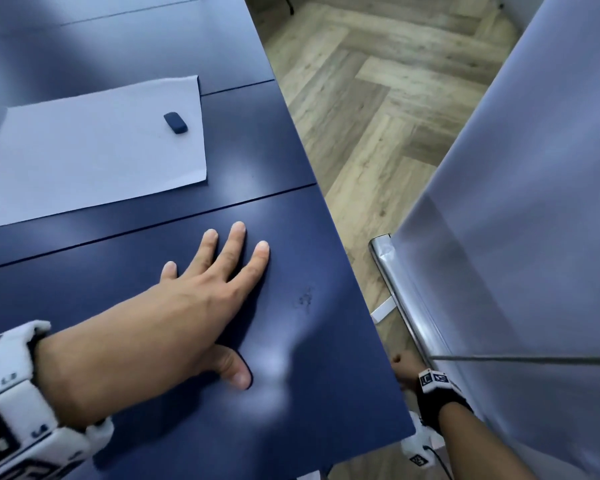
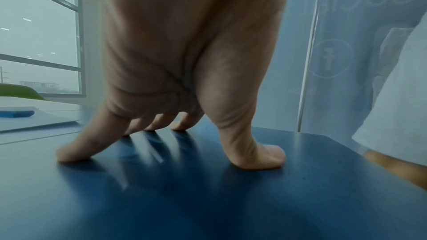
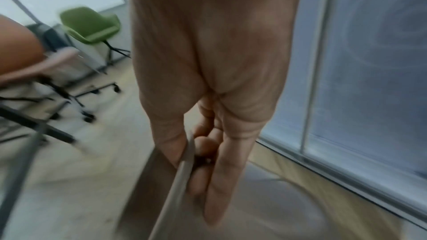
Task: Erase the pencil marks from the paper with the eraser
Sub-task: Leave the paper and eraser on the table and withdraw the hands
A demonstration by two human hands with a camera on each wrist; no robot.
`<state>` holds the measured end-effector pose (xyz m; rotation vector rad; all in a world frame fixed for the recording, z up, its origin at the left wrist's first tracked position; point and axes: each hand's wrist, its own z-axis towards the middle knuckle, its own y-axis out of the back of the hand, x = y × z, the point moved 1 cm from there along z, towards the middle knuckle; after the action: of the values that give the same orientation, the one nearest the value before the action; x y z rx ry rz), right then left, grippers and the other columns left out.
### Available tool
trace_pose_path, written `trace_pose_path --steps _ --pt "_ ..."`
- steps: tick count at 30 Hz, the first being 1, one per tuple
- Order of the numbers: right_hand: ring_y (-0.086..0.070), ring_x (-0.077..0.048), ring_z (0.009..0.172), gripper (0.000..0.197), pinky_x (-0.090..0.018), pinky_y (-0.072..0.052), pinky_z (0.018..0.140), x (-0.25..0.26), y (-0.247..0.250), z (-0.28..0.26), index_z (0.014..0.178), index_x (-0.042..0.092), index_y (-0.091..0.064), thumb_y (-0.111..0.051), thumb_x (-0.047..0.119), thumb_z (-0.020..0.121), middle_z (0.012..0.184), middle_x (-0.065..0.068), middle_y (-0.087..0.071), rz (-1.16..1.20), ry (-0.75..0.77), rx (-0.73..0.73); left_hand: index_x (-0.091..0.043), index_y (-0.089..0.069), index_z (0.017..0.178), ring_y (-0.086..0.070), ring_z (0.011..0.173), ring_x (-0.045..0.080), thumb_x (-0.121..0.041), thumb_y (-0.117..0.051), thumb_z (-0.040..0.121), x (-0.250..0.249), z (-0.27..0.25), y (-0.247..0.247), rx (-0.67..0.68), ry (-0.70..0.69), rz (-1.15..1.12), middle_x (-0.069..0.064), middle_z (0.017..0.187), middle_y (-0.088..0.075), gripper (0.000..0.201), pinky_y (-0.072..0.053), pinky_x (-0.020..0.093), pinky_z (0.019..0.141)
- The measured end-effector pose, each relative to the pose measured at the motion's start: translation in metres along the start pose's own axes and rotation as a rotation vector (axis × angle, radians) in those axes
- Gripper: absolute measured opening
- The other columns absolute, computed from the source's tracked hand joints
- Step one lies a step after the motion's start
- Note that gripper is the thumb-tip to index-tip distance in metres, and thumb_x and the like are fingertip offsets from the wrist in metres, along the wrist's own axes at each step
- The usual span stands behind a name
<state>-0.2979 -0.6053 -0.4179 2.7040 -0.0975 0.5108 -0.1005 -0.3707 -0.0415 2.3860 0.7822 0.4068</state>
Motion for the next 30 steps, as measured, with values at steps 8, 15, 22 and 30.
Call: trace_pose_path --steps 8,15,22,30 --pt "-0.063 -0.021 0.044 0.023 -0.022 -0.042 0.042 0.079 0.089 -0.123 0.066 0.009 -0.051 -0.066 -0.002 0.079 0.052 -0.014 -0.060 -0.008 0.275 -0.027 -0.022 0.033 0.146 0.036 0.140 0.025 -0.064 -0.067 0.074 0.006 -0.013 -0.003 -0.122 -0.136 -0.215 -0.001 0.149 0.046 0.131 -0.001 0.060 0.117" --pt "-0.058 -0.017 0.041 0.027 -0.018 -0.035 0.036 0.103 0.126 -0.241 0.072 0.007 -0.050 -0.074 -0.001 0.079 0.048 -0.008 -0.050 0.187 0.510 -0.103 -0.009 0.041 0.138 0.045 0.133 0.019 -0.094 0.025 0.039 -0.013 -0.033 -0.038 -0.257 -0.066 -0.289 0.005 0.144 0.051 0.131 0.017 0.044 0.117" --pt "-0.055 -0.015 0.039 0.023 -0.021 -0.046 0.041 0.110 0.116 -0.294 0.074 0.004 -0.052 -0.072 -0.006 0.078 0.046 -0.002 -0.051 0.268 0.628 -0.143 -0.003 0.022 0.149 0.036 0.139 0.028 -0.083 0.029 0.058 -0.084 -0.010 -0.032 -0.399 -0.143 -0.312 0.015 0.153 0.036 0.121 0.020 0.050 0.114" --pt "-0.050 -0.015 0.041 0.025 -0.019 -0.041 0.040 0.101 0.121 -0.305 0.075 0.001 -0.052 -0.076 -0.004 0.074 0.055 -0.013 -0.047 0.368 0.625 -0.126 -0.007 0.018 0.152 0.023 0.147 0.018 -0.071 -0.016 0.090 -0.108 -0.015 0.044 -0.395 -0.374 -0.581 0.008 0.159 0.026 0.096 0.010 0.040 0.120"
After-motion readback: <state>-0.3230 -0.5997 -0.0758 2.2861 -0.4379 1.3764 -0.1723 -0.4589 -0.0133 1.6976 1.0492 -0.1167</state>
